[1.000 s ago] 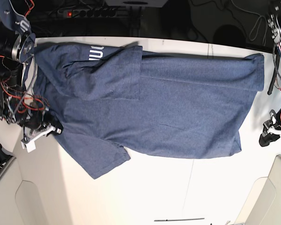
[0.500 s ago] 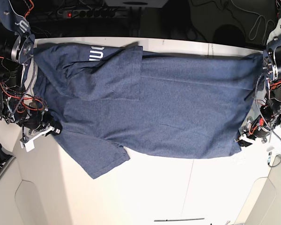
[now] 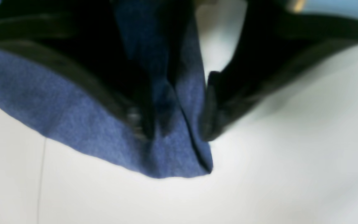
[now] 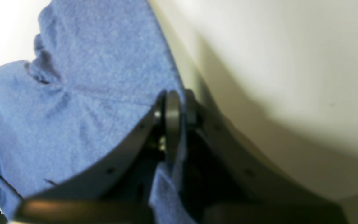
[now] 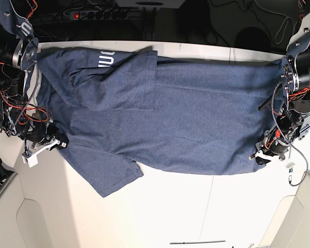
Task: Layout the t-shirt on the table in an organized manner, then fold the t-shirt properly
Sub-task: 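Grasp the shirt's hem edge with both grippers at its two ends, then lift and fold the hem edge over toward the folded edge with both grippers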
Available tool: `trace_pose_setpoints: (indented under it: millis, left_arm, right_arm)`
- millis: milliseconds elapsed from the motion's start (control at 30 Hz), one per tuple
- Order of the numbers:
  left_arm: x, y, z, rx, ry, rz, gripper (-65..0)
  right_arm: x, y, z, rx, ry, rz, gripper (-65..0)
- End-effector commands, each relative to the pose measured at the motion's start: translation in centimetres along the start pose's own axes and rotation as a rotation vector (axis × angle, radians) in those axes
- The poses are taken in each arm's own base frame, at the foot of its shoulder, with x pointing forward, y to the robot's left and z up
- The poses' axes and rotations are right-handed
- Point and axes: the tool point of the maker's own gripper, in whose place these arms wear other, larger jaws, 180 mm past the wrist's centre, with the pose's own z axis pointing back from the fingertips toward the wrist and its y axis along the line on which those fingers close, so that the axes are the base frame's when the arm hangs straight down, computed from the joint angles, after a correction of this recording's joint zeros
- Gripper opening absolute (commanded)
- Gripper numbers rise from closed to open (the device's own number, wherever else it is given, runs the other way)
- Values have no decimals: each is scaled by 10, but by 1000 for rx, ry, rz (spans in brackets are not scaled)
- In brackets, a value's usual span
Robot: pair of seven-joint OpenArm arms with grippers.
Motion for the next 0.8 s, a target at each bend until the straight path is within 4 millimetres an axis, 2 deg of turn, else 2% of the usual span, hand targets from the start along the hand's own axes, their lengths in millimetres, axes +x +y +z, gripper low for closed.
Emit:
trace_pose_setpoints:
  millis: [0,33,67,133,233,300,367,500,600,767]
  left_arm:
    - [26,-2,0,-7,-68,0,-540]
    - [28,-1,0,-6,-82,0,-616]
    - [31,-1,0,-7,-98,0,-650]
    - [35,-4,1,-21,-110,-5,-650]
    - [46,-27,4,-147,-137,-27,-650]
    - [60,-38,10,-224,-170,-36,-650]
    - [74,-41,16,-268,-201,-26,-650]
    - [95,-38,27,-319,-228,8,-650]
    - [103,-26,32,-308,-227,33,-650]
    - [108,-1,42,-289,-183,104,-650]
  right_arm:
    - [1,-7,4,-34,29,7,-650]
    - [2,-6,4,-27,23,-1,-650]
    - [2,-6,4,-21,16,-10,-650]
    - [6,-2,4,2,-4,-35,-650]
    - [13,6,5,41,-40,-73,-650]
    - [18,11,6,64,-51,-84,-650]
    - [23,18,9,93,-52,-74,-650]
    - [36,31,19,129,-49,-42,-650]
    - [49,44,29,160,-62,-10,-650]
    - [49,62,45,210,-15,56,-650]
